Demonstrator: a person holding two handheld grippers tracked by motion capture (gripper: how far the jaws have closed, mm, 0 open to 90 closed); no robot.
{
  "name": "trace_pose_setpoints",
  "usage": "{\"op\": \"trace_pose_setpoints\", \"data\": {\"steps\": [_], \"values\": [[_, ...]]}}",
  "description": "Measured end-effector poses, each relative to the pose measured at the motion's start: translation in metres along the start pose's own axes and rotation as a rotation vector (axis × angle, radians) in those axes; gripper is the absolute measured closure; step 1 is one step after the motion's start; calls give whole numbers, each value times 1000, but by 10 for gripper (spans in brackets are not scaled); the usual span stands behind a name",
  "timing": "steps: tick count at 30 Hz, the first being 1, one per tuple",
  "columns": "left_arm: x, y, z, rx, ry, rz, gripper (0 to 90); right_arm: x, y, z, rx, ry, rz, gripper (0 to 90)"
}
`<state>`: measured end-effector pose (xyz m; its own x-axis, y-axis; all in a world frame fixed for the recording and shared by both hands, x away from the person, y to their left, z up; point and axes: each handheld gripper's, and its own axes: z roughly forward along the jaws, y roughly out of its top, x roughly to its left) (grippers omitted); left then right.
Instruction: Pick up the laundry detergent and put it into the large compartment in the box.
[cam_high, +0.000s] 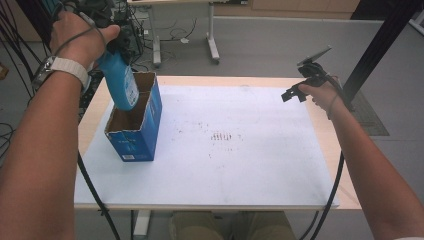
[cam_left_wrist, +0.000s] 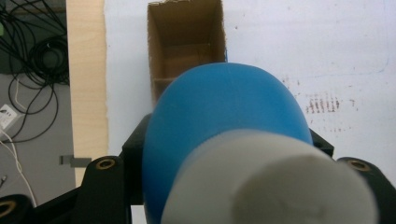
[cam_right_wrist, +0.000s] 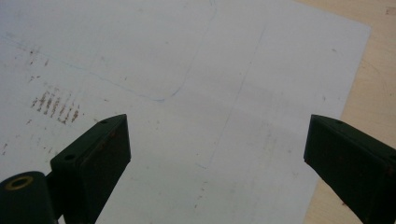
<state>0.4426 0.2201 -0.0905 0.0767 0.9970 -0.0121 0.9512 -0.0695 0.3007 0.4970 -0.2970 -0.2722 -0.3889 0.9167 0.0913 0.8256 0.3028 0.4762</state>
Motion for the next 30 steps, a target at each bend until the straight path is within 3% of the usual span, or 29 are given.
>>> {"op": "trace_pose_setpoints", "data": {"steps": [9, 21, 30], "values": [[7, -1, 13, 9, 1, -10, 396, -2, -1, 0, 0, -5, 10, 73], [14, -5, 31, 1, 9, 8, 396, -2, -2, 0, -3, -12, 4, 73], [14, -6, 45, 14, -7, 4, 396, -1, -1, 3, 5, -13, 2, 72]]}}
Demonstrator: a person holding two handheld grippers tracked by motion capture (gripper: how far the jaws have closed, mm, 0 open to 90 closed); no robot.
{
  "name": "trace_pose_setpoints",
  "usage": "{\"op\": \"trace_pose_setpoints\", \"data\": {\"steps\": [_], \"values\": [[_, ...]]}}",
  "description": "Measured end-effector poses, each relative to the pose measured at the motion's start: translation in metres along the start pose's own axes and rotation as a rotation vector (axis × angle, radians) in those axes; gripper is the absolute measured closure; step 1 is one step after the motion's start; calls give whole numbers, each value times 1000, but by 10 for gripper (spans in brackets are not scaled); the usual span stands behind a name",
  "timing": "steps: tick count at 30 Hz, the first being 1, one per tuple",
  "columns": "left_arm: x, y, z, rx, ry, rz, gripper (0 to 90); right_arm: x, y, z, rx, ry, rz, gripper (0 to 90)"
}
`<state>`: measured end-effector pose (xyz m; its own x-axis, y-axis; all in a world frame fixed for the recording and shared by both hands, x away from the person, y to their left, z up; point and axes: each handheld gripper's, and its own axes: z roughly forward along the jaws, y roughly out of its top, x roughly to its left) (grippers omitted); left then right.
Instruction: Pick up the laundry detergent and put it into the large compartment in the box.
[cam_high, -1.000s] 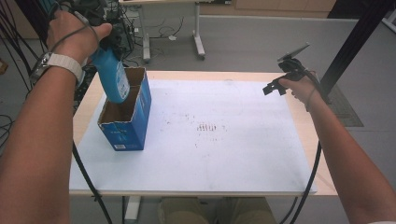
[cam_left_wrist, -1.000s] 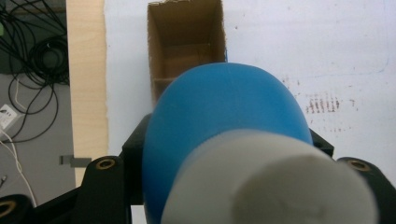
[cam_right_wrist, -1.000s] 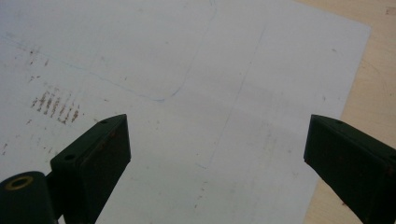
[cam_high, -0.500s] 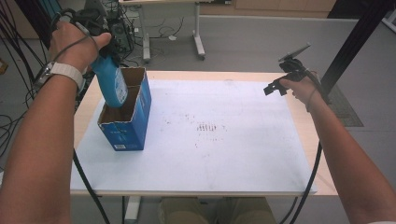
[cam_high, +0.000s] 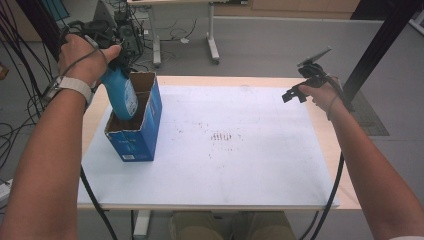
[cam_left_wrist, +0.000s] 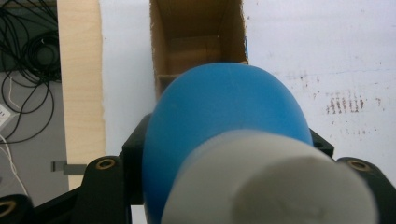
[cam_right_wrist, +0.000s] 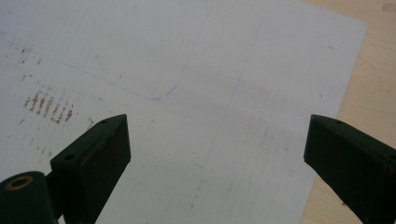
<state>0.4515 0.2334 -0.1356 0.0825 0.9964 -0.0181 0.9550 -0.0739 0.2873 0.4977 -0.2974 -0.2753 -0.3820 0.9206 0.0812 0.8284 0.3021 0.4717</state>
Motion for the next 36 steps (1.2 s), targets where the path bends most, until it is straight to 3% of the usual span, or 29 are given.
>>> {"op": "trace_pose_setpoints", "data": {"steps": [17, 36], "values": [[1, -4, 20, 10, -7, -10, 395, -1, -2, 4, 8, 2, 7, 73], [-3, -13, 53, 31, 8, 12, 395, -3, -6, 6, 14, 8, 16, 72]]}}
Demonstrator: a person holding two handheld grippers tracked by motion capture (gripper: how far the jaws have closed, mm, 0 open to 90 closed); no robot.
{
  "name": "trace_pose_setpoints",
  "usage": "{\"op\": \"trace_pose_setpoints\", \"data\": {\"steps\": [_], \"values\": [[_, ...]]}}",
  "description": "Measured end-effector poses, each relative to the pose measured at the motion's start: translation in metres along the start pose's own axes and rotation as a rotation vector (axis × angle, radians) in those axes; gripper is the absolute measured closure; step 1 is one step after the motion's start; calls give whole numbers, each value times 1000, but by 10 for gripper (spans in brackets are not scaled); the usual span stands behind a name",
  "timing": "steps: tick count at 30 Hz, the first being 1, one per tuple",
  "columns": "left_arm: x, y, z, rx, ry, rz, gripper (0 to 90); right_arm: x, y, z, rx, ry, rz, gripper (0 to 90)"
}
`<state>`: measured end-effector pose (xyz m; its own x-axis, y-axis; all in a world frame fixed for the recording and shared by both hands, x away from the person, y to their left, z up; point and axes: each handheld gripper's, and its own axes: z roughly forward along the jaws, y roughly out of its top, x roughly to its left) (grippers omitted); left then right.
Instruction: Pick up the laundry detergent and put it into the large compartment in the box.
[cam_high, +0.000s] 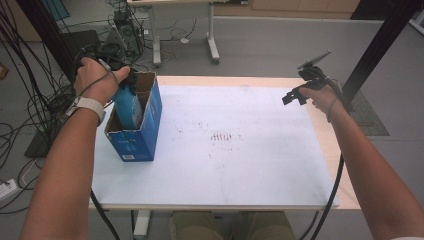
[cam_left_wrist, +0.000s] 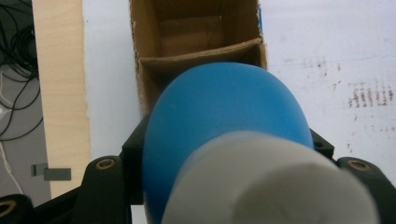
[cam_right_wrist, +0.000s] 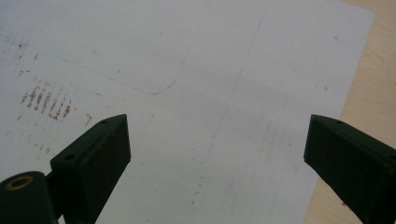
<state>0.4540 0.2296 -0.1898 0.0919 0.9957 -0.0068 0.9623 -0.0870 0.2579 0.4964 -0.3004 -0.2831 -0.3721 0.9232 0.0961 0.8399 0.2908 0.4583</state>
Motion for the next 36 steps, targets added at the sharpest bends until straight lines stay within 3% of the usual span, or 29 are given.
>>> {"op": "trace_pose_setpoints", "data": {"steps": [36], "values": [[3, -12, 43, 39, 2, -16, 395, -4, -5, 7, 11, 1, 12, 73]]}}
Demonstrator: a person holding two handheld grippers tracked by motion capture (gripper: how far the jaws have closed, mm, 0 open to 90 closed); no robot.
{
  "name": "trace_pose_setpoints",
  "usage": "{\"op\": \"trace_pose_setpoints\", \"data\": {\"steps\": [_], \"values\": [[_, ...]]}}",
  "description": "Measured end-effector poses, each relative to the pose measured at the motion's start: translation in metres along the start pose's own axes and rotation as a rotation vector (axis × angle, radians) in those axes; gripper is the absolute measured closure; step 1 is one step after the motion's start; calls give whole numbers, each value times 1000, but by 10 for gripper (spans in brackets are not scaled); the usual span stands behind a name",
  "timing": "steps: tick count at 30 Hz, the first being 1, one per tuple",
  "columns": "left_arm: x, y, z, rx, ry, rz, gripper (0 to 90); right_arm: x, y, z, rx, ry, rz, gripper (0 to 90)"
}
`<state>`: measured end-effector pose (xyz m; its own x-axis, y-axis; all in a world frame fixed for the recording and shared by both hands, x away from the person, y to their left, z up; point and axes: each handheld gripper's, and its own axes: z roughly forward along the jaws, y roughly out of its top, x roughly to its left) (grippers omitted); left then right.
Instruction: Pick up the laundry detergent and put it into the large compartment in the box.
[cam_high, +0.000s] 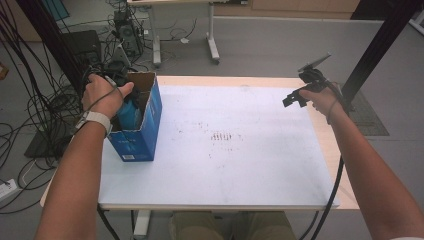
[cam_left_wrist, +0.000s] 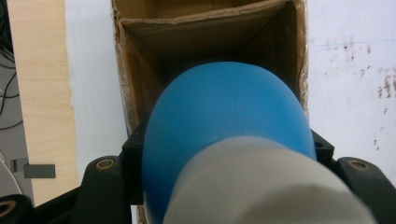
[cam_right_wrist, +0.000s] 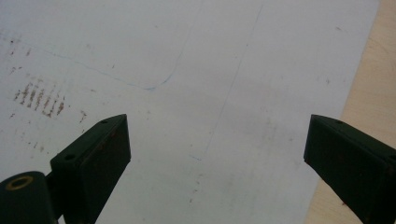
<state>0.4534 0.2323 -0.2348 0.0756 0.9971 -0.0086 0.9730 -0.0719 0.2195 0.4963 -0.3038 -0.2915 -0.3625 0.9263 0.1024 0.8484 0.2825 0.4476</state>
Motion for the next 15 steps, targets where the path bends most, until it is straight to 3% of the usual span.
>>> {"op": "trace_pose_setpoints", "data": {"steps": [15], "values": [[0, -2, 19, 24, 2, 6, 395, -3, -2, 3, 6, 1, 7, 73]]}}
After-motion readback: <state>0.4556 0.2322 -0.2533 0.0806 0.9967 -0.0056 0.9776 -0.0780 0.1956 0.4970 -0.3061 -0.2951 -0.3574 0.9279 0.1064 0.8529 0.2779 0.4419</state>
